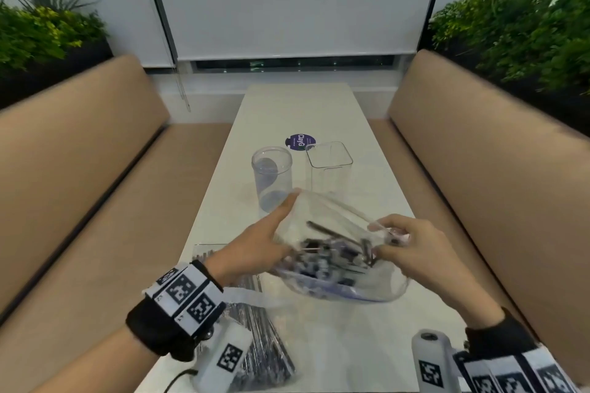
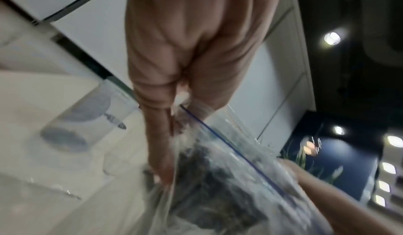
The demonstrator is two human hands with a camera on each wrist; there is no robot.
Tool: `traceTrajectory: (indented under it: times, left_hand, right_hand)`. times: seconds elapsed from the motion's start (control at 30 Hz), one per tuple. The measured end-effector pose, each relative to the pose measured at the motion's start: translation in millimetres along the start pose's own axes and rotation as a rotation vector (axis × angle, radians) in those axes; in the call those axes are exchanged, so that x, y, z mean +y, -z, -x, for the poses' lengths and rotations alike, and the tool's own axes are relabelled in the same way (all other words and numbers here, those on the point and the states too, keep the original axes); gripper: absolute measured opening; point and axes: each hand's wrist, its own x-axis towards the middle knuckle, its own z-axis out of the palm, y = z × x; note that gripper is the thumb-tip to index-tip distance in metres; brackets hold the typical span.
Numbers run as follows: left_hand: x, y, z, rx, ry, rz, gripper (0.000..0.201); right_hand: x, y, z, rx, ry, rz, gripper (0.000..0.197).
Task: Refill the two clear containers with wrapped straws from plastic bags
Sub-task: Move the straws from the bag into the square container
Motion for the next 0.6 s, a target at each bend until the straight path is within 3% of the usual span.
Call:
traceTrajectory:
  times: [0.1, 0.17, 0.27, 0.33, 0.4, 0.53, 0.6]
  left_hand:
    - [3.4, -9.2, -8.6, -0.061, -0.001, 0.543, 0.106]
    - [4.0, -16.2, -17.1, -0.067, -0.045, 0.668, 0.111]
    - [1.6, -20.3, -24.2, -0.098, -0.034, 0.761, 0.120]
    - [-4.8, -22.7, -25.8, -0.097, -0.020, 0.649, 0.126]
    - [-10.8, -25.1, -24.0, -0.081, -0.010, 0.385, 0.131]
    - [-28.5, -32.0, -30.8, -0.024, 0.014, -0.147, 0.145]
    - [-33.4, -35.3, -38.8, 0.023, -0.031, -0.200, 0.151]
  right_hand:
    - [-2.7, 2.8, 4.3, -0.296, 0.023, -0.192, 0.054]
    - [-2.0, 4.0, 6.7, -0.430, 0.083, -0.210, 0.062]
    - [8.9, 1.7, 2.4, -0.274, 0.098, -0.163, 0.048]
    - [21.2, -1.5, -1.2, -0.193, 0.030, -0.227, 0.049]
    - [31.8, -6.6, -4.5, -0.169, -0.075, -0.302, 0.047]
    - [43.6, -14.6, -11.1, -0.135, -0.142, -0.300, 0.021]
    - [38.0, -18.6, -14.8, -0.175, -0.112, -0.340, 0.008]
